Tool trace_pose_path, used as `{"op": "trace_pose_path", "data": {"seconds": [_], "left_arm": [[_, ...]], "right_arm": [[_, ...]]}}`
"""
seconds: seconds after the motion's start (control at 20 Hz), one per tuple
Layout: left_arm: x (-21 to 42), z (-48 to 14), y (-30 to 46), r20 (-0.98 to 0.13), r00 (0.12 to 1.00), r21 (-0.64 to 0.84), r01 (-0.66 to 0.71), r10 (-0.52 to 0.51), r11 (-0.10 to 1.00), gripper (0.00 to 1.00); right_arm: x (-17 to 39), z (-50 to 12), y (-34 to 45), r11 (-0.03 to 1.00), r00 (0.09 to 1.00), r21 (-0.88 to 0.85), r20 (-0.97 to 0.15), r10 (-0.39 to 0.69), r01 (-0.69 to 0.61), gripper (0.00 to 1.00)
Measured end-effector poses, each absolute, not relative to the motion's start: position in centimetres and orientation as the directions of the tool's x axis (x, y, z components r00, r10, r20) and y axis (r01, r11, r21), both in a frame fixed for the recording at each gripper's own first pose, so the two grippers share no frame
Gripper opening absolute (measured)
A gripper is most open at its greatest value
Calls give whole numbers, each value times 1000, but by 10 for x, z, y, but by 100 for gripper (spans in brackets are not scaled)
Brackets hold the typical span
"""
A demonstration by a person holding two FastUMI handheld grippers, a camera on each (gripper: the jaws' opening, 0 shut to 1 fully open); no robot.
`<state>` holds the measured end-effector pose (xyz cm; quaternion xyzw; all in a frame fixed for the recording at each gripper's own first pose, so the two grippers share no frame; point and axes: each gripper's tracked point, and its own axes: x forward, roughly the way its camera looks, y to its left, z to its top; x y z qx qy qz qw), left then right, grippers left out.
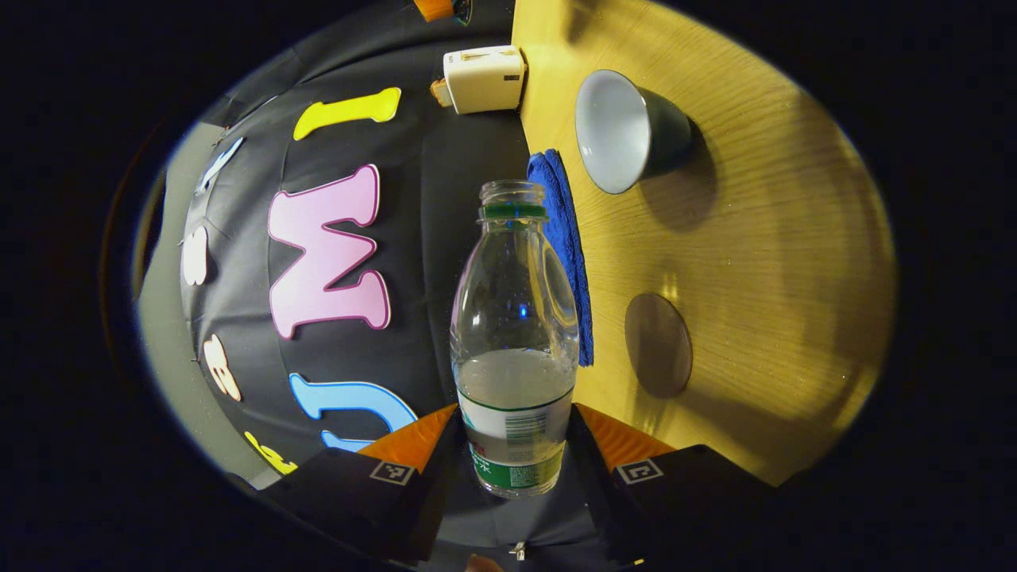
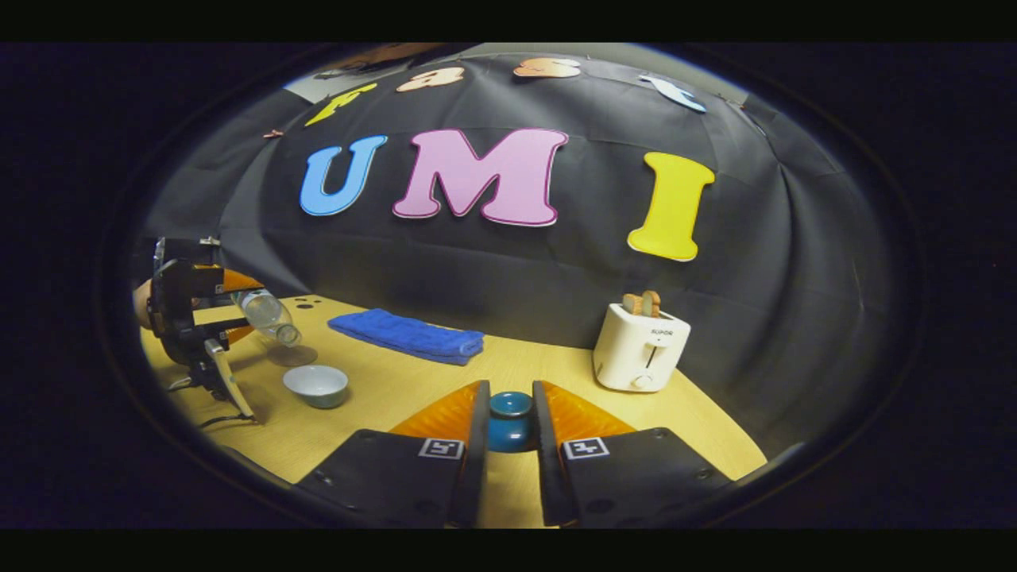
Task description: Open the teacup lid with one hand, grasp the water bottle and pour water into the teacup with the other hand; after pouring, place the water bottle on the coaster and then close the teacup lid.
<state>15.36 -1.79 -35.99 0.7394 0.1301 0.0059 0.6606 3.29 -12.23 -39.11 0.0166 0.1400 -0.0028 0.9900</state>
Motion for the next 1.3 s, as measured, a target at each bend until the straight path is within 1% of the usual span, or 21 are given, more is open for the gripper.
{"op": "trace_pose_path", "data": {"seconds": [0.35, 0.4, 0.45, 0.5, 0.8, 0.85, 0.9, 1.05, 1.1, 1.15, 1.2, 1.25, 1.3], "left_arm": [[158, -356, -22, -144, 973, 976, 170, 180, -136, 77], [159, -354, -22, -140, 974, 976, 166, 177, -141, 77], [161, -354, -22, -137, 975, 976, 163, 174, -145, 77], [161, -353, -22, -134, 976, 976, 161, 172, -149, 77], [165, -350, -23, -124, 980, 971, 152, 155, -183, 77], [165, -350, -24, -117, 982, 970, 145, 145, -193, 77], [166, -348, -26, -111, 985, 969, 138, 135, -205, 77], [172, -340, -27, -102, 988, 958, 129, 116, -256, 76], [173, -339, -27, -96, 989, 955, 123, 111, -269, 77], [173, -338, -26, -88, 990, 954, 115, 107, -278, 76], [175, -334, -27, -81, 992, 953, 106, 101, -283, 77], [176, -331, -27, -72, 993, 953, 96, 95, -286, 77], [177, -329, -28, -65, 994, 953, 88, 89, -291, 77]], "right_arm": [[31, -391, -127, 1000, 963, 13, -270, -14, 18, 35], [32, -392, -127, 1000, 962, 11, -274, -13, 17, 30], [31, -394, -128, 1000, 961, 11, -275, -11, 15, 31], [31, -393, -129, 1000, 962, 12, -273, -11, 14, 35], [29, -397, -131, 1000, 962, 9, -272, -17, 21, 35], [29, -396, -131, 1000, 962, 11, -271, -17, 21, 31], [29, -395, -132, 1000, 963, 10, -269, -19, 23, 35], [29, -393, -133, 1000, 965, 7, -261, -21, 24, 35], [29, -393, -134, 1000, 965, 7, -259, -24, 27, 31], [29, -393, -134, 1000, 965, 7, -259, -25, 28, 31], [28, -393, -134, 1000, 965, 5, -260, -28, 30, 35], [28, -393, -134, 1000, 965, 3, -261, -28, 30, 31], [27, -394, -135, 1000, 965, 2, -260, -28, 29, 35]]}}
